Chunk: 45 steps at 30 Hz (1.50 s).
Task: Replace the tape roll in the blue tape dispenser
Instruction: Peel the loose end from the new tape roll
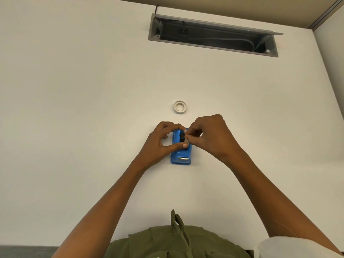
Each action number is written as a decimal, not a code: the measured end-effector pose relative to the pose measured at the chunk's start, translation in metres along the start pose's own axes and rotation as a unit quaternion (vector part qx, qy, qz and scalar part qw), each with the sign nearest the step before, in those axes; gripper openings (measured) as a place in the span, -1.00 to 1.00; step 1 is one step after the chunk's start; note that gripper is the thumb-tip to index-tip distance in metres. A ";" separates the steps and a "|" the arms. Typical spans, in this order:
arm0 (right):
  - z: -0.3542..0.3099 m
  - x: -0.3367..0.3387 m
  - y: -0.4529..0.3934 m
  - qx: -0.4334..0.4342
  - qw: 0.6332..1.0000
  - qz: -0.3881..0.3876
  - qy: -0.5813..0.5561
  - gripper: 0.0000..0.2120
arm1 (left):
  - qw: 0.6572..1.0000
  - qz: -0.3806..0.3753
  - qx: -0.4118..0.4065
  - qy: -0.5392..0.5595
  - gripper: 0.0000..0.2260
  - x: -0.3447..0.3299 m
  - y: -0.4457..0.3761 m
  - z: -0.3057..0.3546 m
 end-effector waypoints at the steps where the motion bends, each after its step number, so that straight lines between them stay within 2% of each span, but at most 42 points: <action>1: -0.001 0.000 0.000 -0.001 1.000 0.004 0.011 -0.90 | 1.000 0.000 -0.001 0.001 -0.63 0.000 0.000 0.000; 7: -0.004 -0.002 -0.004 0.006 0.996 0.002 0.091 -0.90 | 1.000 0.003 0.000 0.003 -0.60 0.001 0.000 -0.001; 15: -0.012 -0.005 -0.010 0.033 0.978 -0.104 0.180 -0.85 | 1.000 0.001 -0.004 0.005 -0.60 0.001 -0.001 -0.006; 19: -0.011 -0.005 -0.007 0.029 0.980 -0.124 0.150 -0.84 | 1.000 0.005 -0.006 0.007 -0.60 0.002 0.000 -0.005; 27: 0.003 -0.010 -0.009 0.009 0.995 -0.093 0.038 -0.99 | 1.000 0.007 -0.008 0.004 -0.61 0.001 0.000 -0.001; 31: 0.012 -0.012 -0.011 0.002 0.996 -0.089 -0.013 -0.94 | 1.000 0.004 -0.004 0.013 -0.62 0.002 0.000 0.000; 39: 0.031 -0.004 -0.006 -0.035 0.986 0.001 -0.162 -0.90 | 1.000 -0.004 0.004 0.007 -0.63 0.001 0.000 -0.001; 45: 0.025 -0.005 -0.004 -0.028 0.993 0.006 -0.115 -0.87 | 1.000 0.000 0.006 0.004 -0.63 0.002 0.000 0.000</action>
Point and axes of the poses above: each hand's wrist, its own y-axis away from the middle knuckle, its own x-axis out of the back of the hand, z = x × y, the point moved 4 cm from there along -y, towards the middle knuckle, and after that the axes turned 5 degrees about y, right-handed, at the moved point
